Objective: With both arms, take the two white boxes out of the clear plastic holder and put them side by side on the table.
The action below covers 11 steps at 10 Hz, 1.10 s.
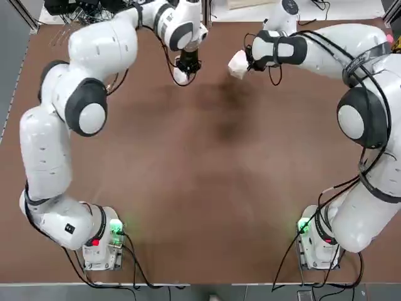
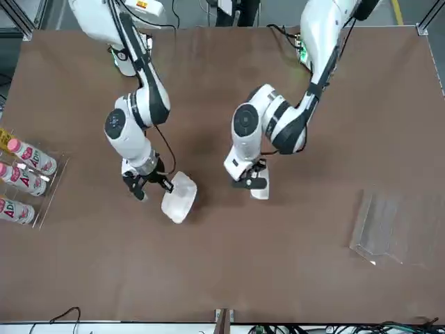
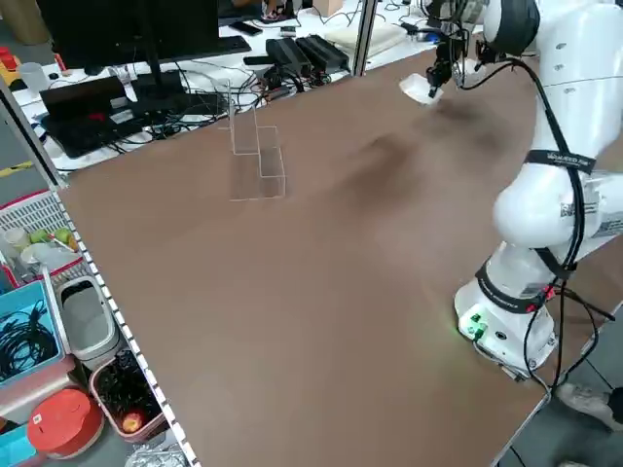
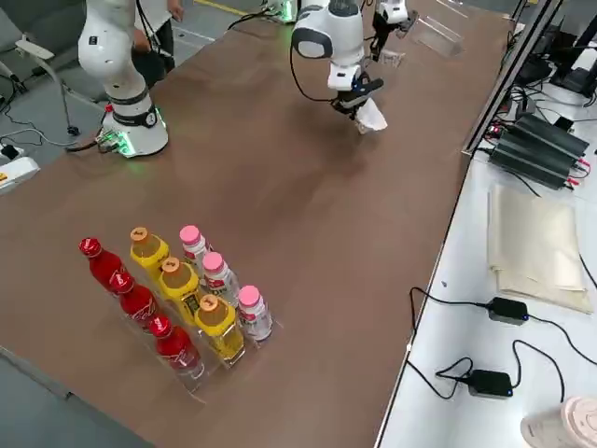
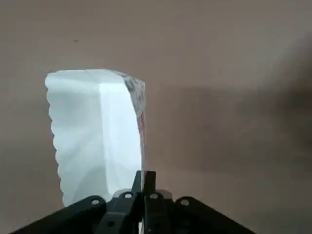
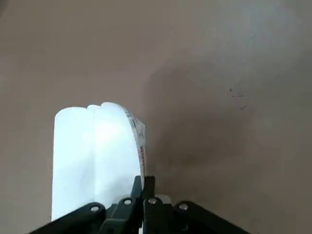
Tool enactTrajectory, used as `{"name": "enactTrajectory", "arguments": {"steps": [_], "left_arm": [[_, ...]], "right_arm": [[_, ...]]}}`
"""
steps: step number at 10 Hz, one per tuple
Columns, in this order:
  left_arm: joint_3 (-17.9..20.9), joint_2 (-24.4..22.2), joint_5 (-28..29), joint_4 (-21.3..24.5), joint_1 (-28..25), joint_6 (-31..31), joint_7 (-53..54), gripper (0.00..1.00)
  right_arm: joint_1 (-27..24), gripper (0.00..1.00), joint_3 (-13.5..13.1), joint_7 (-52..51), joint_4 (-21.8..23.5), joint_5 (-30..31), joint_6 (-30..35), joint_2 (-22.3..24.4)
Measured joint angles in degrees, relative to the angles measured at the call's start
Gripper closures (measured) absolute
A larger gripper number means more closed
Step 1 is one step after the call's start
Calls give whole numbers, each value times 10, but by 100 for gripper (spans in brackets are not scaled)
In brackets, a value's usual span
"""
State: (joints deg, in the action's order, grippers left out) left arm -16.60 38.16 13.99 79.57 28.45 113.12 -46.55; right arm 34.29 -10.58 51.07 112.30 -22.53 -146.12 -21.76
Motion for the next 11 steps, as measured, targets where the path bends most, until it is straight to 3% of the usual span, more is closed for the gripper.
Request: {"name": "enactTrajectory", "arguments": {"steps": [3,6,11], "left_arm": [[-1,26,-24,-14,43,46,-25,97],[1,84,-25,-16,102,143,-77,98],[2,125,-25,-32,128,215,-113,94]], "right_arm": [[-22,98,-1,117,0,-2,5,0],[-39,98,-8,265,-13,-3,-3,-1],[-29,98,-14,454,-22,-3,-161,-70]]}}
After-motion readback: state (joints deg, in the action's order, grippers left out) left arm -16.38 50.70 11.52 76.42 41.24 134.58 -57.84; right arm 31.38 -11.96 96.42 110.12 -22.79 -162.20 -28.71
